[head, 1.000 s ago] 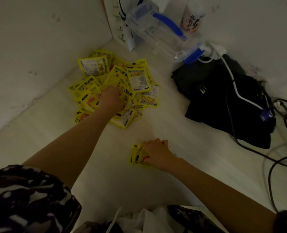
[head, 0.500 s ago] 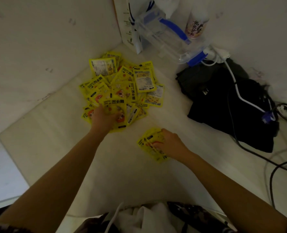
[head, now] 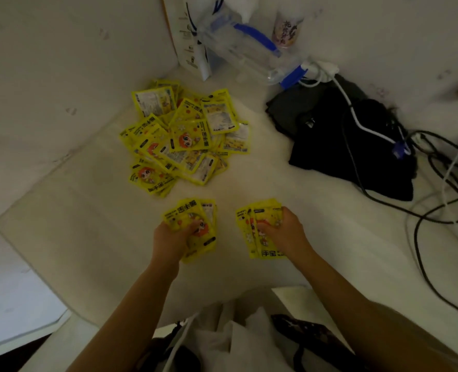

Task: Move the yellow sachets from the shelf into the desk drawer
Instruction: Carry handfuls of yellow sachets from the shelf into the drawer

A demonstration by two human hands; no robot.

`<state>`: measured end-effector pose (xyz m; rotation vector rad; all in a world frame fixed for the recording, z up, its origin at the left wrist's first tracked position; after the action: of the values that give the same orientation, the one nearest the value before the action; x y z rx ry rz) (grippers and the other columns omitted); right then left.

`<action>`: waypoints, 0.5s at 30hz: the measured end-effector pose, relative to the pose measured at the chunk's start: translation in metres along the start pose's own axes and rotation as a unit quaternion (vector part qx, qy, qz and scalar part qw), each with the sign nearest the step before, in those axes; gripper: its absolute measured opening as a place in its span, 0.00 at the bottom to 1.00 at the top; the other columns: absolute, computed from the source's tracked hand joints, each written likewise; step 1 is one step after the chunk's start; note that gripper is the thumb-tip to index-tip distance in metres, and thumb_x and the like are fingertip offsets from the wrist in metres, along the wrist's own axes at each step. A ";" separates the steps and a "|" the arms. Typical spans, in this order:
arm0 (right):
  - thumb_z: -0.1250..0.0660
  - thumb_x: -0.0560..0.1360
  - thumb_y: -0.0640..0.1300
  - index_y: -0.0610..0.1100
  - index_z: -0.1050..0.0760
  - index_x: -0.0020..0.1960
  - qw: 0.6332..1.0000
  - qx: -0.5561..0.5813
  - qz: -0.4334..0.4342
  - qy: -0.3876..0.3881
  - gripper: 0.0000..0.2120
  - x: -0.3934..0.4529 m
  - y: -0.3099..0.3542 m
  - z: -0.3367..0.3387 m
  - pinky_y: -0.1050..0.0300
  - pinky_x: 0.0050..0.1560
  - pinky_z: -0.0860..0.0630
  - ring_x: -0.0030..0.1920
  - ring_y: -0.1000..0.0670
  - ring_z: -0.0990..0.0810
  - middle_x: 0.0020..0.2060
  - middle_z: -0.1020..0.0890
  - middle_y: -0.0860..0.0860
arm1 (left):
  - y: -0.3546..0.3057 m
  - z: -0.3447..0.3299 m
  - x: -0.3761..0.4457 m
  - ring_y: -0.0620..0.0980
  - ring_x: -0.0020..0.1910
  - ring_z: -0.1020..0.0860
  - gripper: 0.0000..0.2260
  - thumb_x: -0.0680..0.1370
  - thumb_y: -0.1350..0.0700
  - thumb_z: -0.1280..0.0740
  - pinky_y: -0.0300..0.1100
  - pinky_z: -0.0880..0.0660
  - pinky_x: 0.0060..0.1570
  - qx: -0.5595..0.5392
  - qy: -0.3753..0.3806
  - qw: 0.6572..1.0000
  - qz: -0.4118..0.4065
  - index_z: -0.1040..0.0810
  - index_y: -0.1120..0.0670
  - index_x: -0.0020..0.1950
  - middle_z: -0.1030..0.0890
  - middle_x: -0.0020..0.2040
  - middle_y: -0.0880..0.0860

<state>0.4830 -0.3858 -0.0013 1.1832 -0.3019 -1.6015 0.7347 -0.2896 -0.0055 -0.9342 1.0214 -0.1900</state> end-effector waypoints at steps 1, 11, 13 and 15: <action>0.26 0.69 0.48 0.44 0.26 0.59 1.000 0.007 -0.007 -0.013 0.21 -0.009 -0.005 -0.003 0.60 0.48 0.30 0.50 0.47 0.20 0.52 0.18 0.47 | 0.005 0.001 -0.005 0.52 0.38 0.17 0.07 0.69 0.60 0.24 0.51 0.18 0.39 0.010 0.010 1.000 -0.006 0.18 0.53 0.44 0.15 0.42 0.54; 0.28 0.67 0.55 0.47 0.23 0.54 0.984 0.089 -0.079 -0.134 0.19 -0.119 -0.069 -0.029 0.56 0.43 0.21 0.44 0.51 0.18 0.44 0.17 0.52 | 0.050 0.022 -0.048 0.50 0.37 0.18 0.06 0.69 0.59 0.24 0.48 0.20 0.38 0.100 0.107 0.988 -0.056 0.18 0.51 0.42 0.16 0.39 0.52; 0.29 0.64 0.57 0.47 0.21 0.52 0.979 0.096 -0.093 -0.153 0.20 -0.140 -0.086 -0.029 0.51 0.48 0.19 0.44 0.50 0.17 0.43 0.16 0.52 | 0.058 0.020 -0.060 0.51 0.38 0.18 0.06 0.68 0.59 0.24 0.48 0.21 0.40 0.116 0.129 0.983 -0.063 0.18 0.51 0.41 0.16 0.39 0.52; 0.28 0.68 0.51 0.47 0.20 0.51 0.972 0.117 -0.101 -0.179 0.13 -0.166 -0.101 -0.024 0.54 0.48 0.20 0.44 0.50 0.17 0.42 0.16 0.52 | 0.066 0.014 -0.072 0.51 0.37 0.19 0.06 0.68 0.60 0.24 0.47 0.21 0.40 0.136 0.152 0.976 -0.073 0.18 0.51 0.41 0.16 0.39 0.51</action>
<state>0.4314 -0.1974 0.0050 1.1206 -0.6343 -2.0035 0.6890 -0.2020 -0.0048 -0.7419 1.1724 -0.5966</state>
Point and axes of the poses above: each hand's wrist, its own x-axis towards the middle knuckle, its own z-axis out of the back of the hand, y = z × x, the point moved 7 cm from there along x, towards the middle knuckle
